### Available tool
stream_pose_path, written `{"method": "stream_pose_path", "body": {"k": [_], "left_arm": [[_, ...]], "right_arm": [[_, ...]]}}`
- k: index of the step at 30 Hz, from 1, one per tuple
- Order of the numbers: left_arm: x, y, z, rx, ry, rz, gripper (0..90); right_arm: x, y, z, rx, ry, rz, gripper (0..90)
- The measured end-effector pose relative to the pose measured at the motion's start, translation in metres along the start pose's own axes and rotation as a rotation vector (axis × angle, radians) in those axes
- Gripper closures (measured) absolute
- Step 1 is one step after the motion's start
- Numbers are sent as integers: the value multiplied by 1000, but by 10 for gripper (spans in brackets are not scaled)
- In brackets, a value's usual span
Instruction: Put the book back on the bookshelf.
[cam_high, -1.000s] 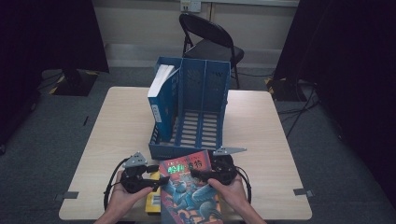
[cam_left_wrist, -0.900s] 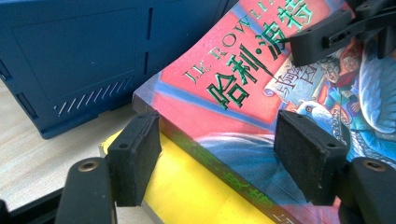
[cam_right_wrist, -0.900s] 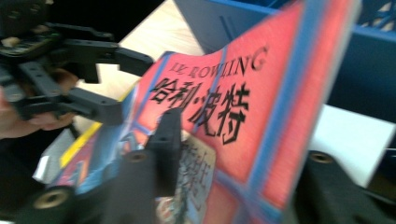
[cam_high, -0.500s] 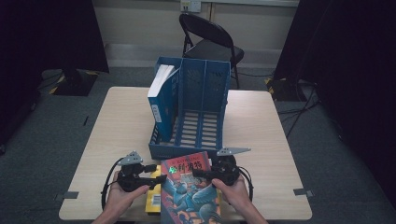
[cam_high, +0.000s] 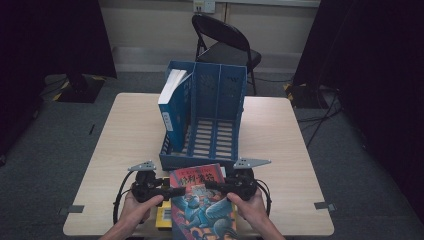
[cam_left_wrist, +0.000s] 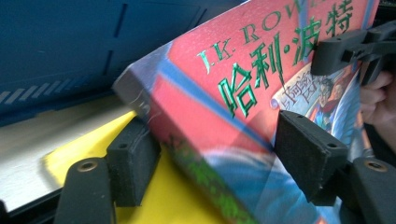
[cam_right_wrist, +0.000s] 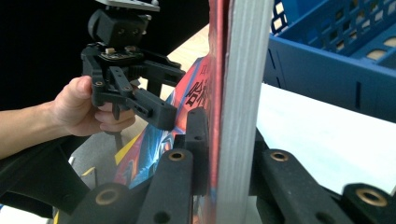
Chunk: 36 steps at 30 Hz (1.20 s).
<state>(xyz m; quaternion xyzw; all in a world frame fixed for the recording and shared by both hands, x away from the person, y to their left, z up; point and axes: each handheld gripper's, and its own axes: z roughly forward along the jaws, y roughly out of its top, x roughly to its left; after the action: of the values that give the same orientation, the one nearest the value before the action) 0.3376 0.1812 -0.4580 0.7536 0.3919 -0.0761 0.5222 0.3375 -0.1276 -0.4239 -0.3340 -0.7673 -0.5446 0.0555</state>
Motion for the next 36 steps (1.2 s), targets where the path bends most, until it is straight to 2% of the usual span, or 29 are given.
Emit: {"method": "stream_pose_path", "body": {"k": [4, 6, 10, 19, 23, 25, 28, 29, 31, 32, 33, 34, 36], "left_arm": [[0, 3, -2, 14, 1, -24, 321], [-1, 5, -5, -4, -13, -27, 386], [-4, 8, -9, -15, -35, -5, 442], [-8, 16, -14, -39, -49, -4, 519], [-14, 25, -19, -69, -51, 27, 538], [-20, 33, -24, -92, -55, 51, 550], [-22, 36, -27, -103, -64, 61, 569], [-24, 38, -26, -114, -110, 64, 592], [-28, 40, -23, -112, -125, 74, 603], [-30, 41, -25, -132, -130, 70, 638], [-30, 41, -25, -132, -130, 70, 654], [-35, 45, -28, -128, -106, 102, 658], [-39, 49, -31, -123, -93, 123, 665]], "right_arm": [[0, 0, 1, 1, -11, 3, 795], [0, 0, 2, 3, -22, 10, 792], [1, 4, 1, -13, -21, 5, 793], [5, 10, -2, -37, -36, 0, 795], [9, 15, -5, -61, -37, -11, 796], [16, 22, -11, -90, -41, -35, 797], [19, 26, -12, -100, -41, -47, 798], [23, 29, -13, -105, -35, -58, 797], [28, 32, -10, -99, -27, -77, 798], [31, 34, -9, -100, -37, -84, 798], [31, 34, -9, -100, -37, -84, 798], [31, 37, -10, -108, -30, -81, 798], [30, 39, -10, -118, -25, -77, 797]]}}
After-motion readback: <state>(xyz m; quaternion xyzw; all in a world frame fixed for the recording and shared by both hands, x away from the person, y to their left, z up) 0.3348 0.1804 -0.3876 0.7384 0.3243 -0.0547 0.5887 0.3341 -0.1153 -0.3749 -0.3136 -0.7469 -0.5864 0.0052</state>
